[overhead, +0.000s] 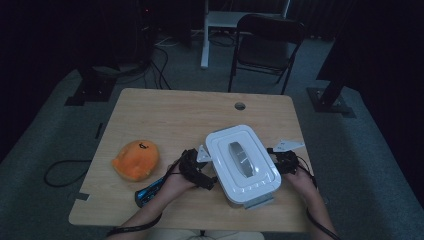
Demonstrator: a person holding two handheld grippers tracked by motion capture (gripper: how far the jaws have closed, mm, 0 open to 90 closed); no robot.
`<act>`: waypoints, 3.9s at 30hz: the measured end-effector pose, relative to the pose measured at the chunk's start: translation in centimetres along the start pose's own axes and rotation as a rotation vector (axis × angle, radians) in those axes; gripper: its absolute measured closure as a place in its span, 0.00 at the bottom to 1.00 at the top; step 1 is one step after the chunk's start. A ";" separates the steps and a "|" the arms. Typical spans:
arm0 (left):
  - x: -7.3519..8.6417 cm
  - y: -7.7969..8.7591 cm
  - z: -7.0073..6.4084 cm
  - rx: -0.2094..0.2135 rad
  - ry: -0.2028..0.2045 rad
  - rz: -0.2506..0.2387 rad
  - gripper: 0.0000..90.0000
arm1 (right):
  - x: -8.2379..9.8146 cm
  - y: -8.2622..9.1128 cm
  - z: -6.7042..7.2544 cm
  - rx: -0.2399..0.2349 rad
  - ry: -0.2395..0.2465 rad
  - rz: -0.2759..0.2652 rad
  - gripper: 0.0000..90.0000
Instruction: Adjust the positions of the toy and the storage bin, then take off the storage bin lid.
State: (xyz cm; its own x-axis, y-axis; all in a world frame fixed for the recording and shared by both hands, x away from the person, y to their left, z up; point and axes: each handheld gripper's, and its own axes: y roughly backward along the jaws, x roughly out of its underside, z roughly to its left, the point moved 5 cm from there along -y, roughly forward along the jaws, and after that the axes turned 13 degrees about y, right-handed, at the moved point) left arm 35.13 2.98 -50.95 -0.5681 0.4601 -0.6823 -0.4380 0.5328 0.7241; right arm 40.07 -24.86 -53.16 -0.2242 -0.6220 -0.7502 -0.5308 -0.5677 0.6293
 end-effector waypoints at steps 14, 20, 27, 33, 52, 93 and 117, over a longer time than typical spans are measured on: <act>1.3 -0.7 -3.1 0.090 -0.031 0.028 0.00 | 0.1 -0.1 -0.6 -0.085 0.046 -0.002 0.29; 1.8 -1.2 -3.8 0.125 -0.021 0.018 0.00 | 0.3 -0.5 -1.3 -0.129 0.022 -0.003 0.28; 2.6 -0.9 -3.9 0.136 -0.011 0.009 0.01 | 1.4 0.3 -2.8 -0.042 -0.128 0.009 0.24; 3.8 -0.9 -3.9 0.138 0.001 0.016 0.01 | 1.9 2.8 -3.6 0.034 -0.224 -0.010 0.15; 5.4 -2.4 -3.1 0.082 -0.031 0.042 0.01 | -4.1 11.2 -2.1 0.135 -0.283 -0.163 0.13; 5.5 -2.5 -3.0 0.085 -0.042 0.032 0.01 | -9.5 11.3 9.9 0.110 -0.170 -0.133 0.32; 5.5 -2.4 -3.0 0.085 -0.043 0.033 0.01 | -9.7 8.3 11.1 0.114 -0.133 -0.016 0.64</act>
State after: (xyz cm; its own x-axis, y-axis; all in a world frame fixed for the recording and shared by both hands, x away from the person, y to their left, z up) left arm 30.95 2.10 -56.19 -0.5500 0.5075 -0.6633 -0.3578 0.5744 0.7362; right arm 28.72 -17.56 -42.94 -0.3168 -0.5322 -0.7851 -0.6231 -0.5073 0.5953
